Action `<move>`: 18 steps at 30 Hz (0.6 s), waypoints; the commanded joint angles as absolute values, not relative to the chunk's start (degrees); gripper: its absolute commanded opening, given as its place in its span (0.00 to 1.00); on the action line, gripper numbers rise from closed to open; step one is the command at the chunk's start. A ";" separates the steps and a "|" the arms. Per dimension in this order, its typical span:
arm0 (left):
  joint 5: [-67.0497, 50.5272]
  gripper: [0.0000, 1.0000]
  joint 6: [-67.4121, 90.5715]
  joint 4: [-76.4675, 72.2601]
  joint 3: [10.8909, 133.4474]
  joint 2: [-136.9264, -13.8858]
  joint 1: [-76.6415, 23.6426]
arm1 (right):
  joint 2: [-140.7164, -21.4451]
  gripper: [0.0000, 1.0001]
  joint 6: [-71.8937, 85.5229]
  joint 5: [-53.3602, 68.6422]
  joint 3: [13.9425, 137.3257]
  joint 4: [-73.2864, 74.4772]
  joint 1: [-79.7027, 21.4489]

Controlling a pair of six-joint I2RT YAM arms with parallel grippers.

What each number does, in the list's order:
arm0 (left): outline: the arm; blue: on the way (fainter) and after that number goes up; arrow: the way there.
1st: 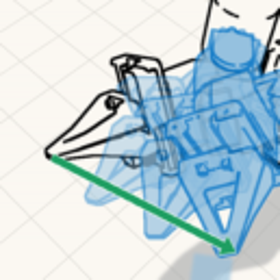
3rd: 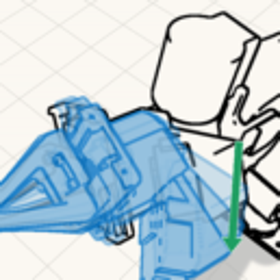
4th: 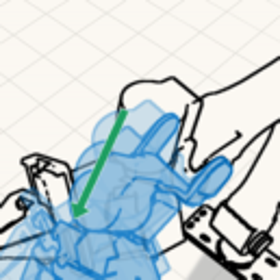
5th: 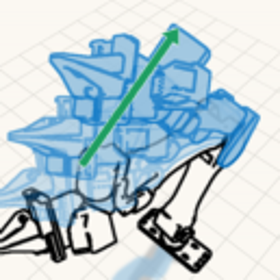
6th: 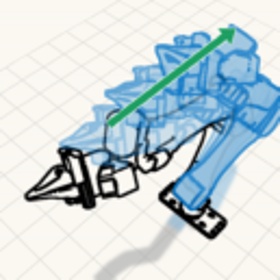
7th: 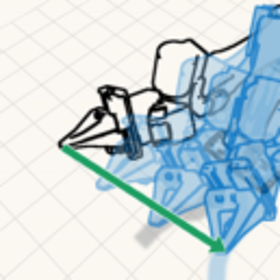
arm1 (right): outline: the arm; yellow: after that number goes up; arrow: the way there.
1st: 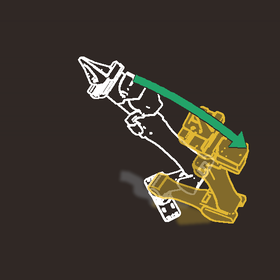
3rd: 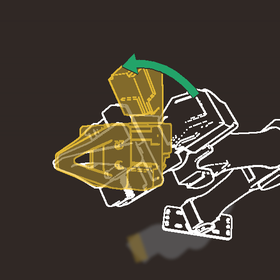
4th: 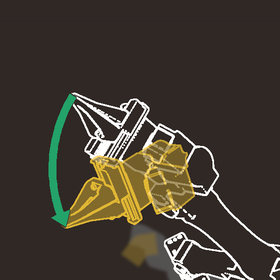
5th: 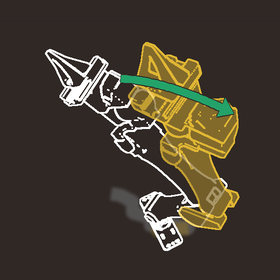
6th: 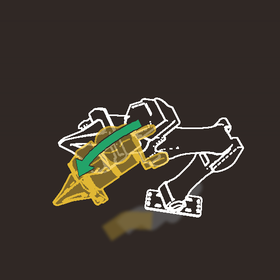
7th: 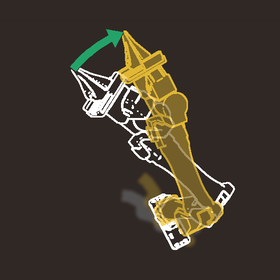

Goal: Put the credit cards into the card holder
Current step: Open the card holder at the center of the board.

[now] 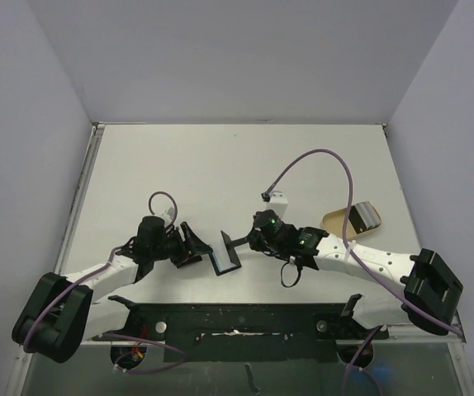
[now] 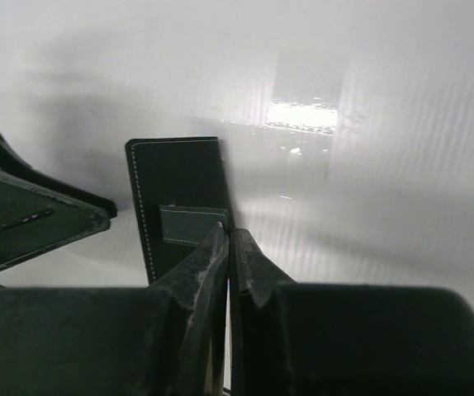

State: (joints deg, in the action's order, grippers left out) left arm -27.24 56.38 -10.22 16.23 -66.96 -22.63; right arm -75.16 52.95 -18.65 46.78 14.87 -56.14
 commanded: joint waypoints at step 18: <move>-28.65 0.51 57.39 -23.14 15.99 -76.41 -22.41 | -68.60 0.00 51.59 -16.86 38.92 13.48 -47.58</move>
State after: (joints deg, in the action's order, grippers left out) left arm -27.77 57.01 -17.96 16.21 -75.18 -22.63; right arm -70.28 52.47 -17.78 39.68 16.10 -48.38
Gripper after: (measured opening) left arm 0.520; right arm 0.020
